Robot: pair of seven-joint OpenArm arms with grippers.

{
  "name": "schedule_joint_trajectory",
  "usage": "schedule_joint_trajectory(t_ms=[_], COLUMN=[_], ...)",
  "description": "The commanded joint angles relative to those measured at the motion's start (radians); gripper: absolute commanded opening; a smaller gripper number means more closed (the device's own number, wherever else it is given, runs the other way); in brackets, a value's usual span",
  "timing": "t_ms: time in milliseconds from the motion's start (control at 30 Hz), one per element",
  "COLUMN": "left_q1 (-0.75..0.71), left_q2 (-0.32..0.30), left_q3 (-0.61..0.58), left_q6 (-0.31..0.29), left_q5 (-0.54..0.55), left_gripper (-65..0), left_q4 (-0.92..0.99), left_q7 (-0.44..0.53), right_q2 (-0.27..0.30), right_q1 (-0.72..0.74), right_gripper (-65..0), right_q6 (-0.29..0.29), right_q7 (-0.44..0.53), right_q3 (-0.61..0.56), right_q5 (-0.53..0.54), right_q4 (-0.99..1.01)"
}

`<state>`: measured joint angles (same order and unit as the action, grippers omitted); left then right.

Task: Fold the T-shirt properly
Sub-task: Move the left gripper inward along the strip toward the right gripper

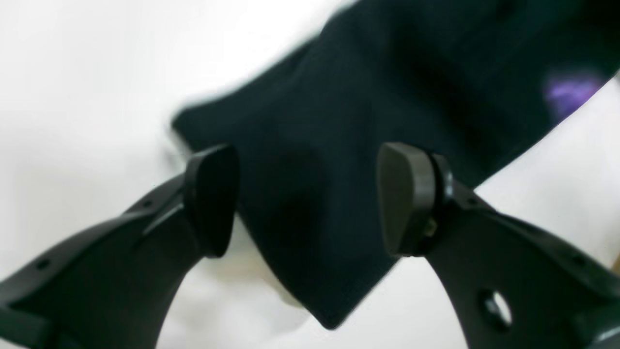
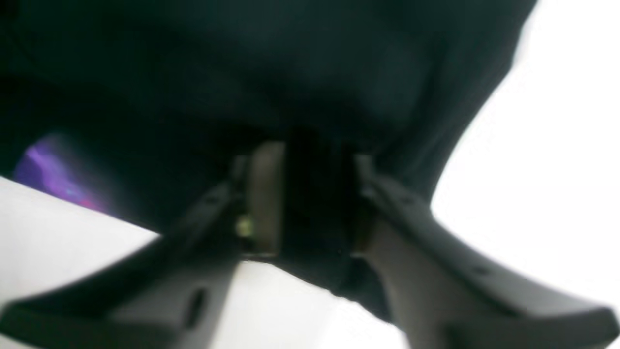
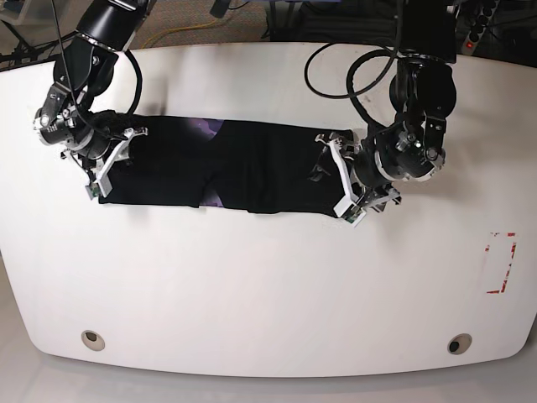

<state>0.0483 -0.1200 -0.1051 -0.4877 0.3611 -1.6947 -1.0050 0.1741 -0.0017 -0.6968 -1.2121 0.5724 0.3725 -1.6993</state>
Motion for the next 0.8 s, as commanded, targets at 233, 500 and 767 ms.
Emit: schedule_joint_trajectory(t_ms=[233, 500, 767], left_q1=[-0.024, -0.028, -0.028], left_q2=[0.006, 0.001, 0.001], left_q3=[0.026, 0.028, 0.028], left_q6=[-0.003, -0.003, -0.003], left_q5=[0.023, 0.023, 0.022], left_gripper=[-23.5, -23.5, -23.5], left_q4=[0.146, 0.172, 0.167], left_q7=[0.165, 0.18, 0.179], right_q2=[0.026, 0.107, 0.078], right_q1=[0.107, 0.153, 0.142], right_gripper=[-11.3, -11.3, -11.3], right_q6=[-0.001, -0.001, -0.001], right_q7=[-0.11, -0.11, -0.028], right_q3=[0.294, 0.366, 0.331], right_q5=[0.191, 0.306, 0.32], right_q4=[0.06, 0.347, 0.433])
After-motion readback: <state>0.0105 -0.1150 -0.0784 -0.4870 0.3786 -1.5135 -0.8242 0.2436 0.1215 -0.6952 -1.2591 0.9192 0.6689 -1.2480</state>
